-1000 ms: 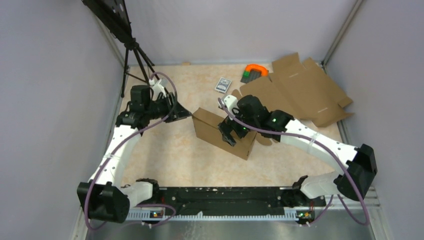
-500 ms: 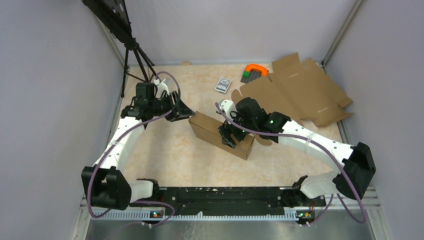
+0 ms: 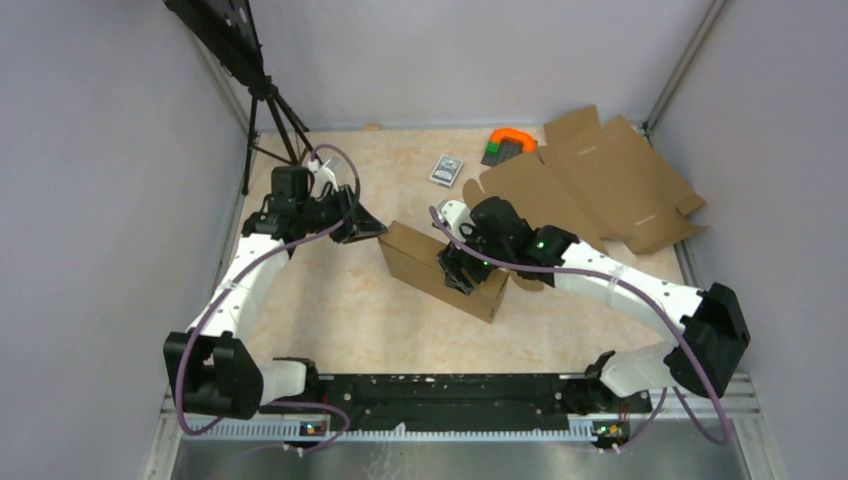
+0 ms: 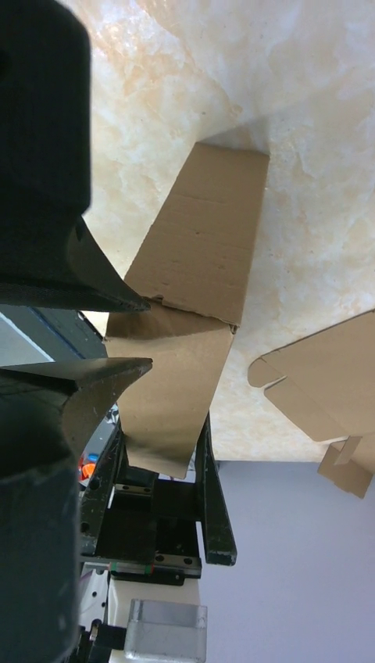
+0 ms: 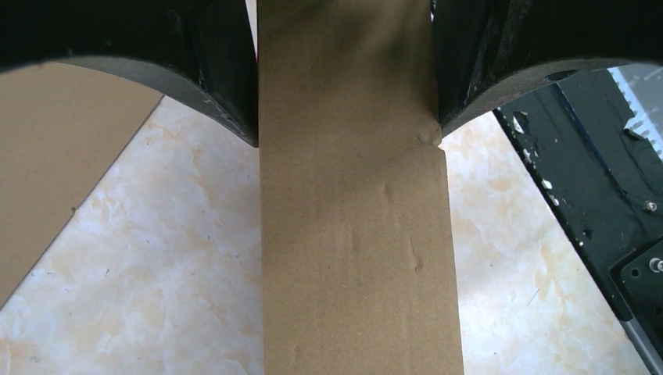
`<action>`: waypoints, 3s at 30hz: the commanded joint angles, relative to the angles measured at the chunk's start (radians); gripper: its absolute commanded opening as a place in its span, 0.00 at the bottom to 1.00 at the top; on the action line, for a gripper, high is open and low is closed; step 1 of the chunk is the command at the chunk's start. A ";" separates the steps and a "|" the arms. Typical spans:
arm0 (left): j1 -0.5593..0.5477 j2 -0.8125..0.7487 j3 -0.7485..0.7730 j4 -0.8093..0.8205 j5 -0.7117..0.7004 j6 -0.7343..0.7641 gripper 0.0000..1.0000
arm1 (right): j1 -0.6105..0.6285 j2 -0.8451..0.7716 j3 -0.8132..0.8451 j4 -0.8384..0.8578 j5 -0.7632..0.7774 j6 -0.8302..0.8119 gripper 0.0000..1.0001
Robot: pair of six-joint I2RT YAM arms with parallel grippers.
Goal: Fold the paper box
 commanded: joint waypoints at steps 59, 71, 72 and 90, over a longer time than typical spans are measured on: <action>-0.194 0.022 0.277 -0.305 -0.449 0.242 0.38 | -0.020 0.068 0.030 0.001 -0.065 0.009 0.54; -0.177 0.078 0.287 -0.316 -0.409 0.239 0.24 | -0.020 0.072 0.032 -0.003 -0.079 0.007 0.50; -0.174 0.078 0.287 -0.319 -0.405 0.240 0.22 | -0.020 0.073 0.032 -0.005 -0.080 0.006 0.50; -0.166 0.090 0.272 -0.362 -0.449 0.260 0.15 | -0.020 0.080 0.037 -0.016 -0.087 0.001 0.46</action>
